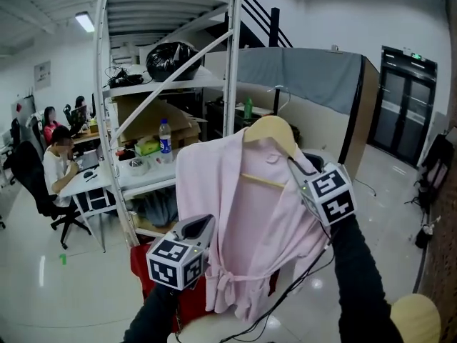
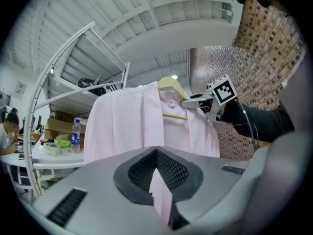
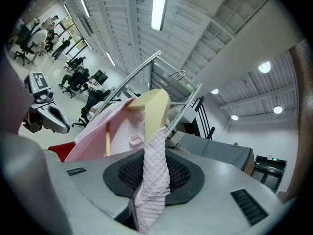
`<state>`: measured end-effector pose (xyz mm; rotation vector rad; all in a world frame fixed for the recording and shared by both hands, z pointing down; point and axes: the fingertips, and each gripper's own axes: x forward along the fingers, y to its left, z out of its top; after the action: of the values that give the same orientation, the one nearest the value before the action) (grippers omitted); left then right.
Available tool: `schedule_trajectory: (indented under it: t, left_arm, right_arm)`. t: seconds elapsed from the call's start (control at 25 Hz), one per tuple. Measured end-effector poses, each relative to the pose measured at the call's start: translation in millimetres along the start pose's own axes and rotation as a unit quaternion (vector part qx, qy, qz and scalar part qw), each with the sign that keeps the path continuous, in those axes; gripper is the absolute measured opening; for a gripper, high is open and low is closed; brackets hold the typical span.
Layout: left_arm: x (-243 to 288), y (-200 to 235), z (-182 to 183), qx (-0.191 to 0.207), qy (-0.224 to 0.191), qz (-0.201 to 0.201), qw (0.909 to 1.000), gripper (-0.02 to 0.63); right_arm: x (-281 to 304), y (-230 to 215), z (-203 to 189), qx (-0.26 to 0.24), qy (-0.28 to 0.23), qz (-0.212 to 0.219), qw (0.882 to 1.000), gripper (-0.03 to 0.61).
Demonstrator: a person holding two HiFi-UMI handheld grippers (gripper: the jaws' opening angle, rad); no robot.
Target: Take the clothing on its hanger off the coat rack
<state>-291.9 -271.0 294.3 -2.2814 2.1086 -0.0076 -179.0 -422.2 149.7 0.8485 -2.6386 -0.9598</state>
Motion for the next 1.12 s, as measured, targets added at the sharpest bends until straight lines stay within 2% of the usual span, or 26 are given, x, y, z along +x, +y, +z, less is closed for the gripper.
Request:
schedule_trajectory:
  t: [0.36, 0.56, 0.76, 0.96, 1.12]
  left_arm:
    - [3, 103, 17, 0.014, -0.005, 0.052, 0.9985, -0.005]
    - [22, 147, 33, 0.014, -0.021, 0.087, 0.9958, -0.005]
    - [43, 181, 42, 0.014, -0.029, 0.114, 0.993, -0.005]
    - [69, 203, 35, 0.009, -0.021, 0.129, 0.9914, -0.005]
    - [79, 220, 21, 0.002, -0.008, 0.142, 0.9899, -0.005]
  right_arm:
    - [120, 23, 70, -0.012, -0.047, 0.04, 0.998, 0.074]
    - [181, 12, 107, -0.026, -0.077, 0.057, 0.995, 0.074]
    - [237, -18, 138, -0.041, -0.096, 0.05, 0.993, 0.074]
    - [288, -60, 162, -0.058, -0.118, 0.022, 0.991, 0.074]
    - [315, -66, 163, -0.063, -0.13, 0.017, 0.989, 0.074]
